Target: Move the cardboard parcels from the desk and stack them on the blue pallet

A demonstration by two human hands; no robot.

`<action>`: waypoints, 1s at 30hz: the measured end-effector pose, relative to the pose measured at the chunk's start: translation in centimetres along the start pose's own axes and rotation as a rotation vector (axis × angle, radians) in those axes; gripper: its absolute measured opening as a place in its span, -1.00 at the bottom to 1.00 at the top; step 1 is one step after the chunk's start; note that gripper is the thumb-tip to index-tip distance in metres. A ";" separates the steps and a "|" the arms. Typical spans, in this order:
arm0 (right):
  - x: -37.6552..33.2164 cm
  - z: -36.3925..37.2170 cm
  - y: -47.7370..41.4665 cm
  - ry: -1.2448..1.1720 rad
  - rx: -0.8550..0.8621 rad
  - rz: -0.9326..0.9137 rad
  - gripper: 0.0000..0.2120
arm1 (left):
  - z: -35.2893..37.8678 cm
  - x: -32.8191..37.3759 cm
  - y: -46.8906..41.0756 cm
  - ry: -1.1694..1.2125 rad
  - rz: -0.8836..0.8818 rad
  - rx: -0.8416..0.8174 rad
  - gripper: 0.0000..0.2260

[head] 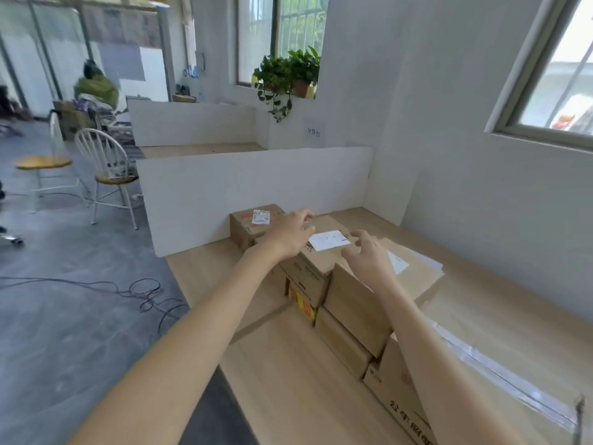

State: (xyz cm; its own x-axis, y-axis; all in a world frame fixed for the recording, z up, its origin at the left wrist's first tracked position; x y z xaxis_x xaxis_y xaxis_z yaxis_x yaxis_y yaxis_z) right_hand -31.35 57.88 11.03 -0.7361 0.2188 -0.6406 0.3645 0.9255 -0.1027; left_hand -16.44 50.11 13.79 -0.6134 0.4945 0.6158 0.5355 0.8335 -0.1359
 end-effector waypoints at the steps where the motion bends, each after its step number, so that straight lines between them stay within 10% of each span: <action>1: 0.2 0.8 -1.5 -0.003 -0.004 0.014 -0.53 | -0.1 -0.9 -1.6 -0.005 0.002 -0.010 -0.65; 30: 5.3 13.9 -10.1 0.327 0.054 0.658 -0.46 | 14.4 -19.0 -23.0 -0.416 0.329 -0.686 0.14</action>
State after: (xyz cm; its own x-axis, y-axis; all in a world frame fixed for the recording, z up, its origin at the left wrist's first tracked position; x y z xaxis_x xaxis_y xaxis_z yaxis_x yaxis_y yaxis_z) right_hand -31.01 45.36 -1.95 -0.4848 0.8126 -0.3234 0.8110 0.5561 0.1817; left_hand -25.43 25.04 -5.95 -0.4565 0.8460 0.2753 0.8728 0.3659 0.3230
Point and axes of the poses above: each hand's wrist, its own y-axis away from the middle knuckle, its own z-axis out of the palm, x = y × z, the point moved 10 cm from there along -y, towards the middle knuckle, and after that the axes turned 5 degrees about -x, right-handed, at the moved point
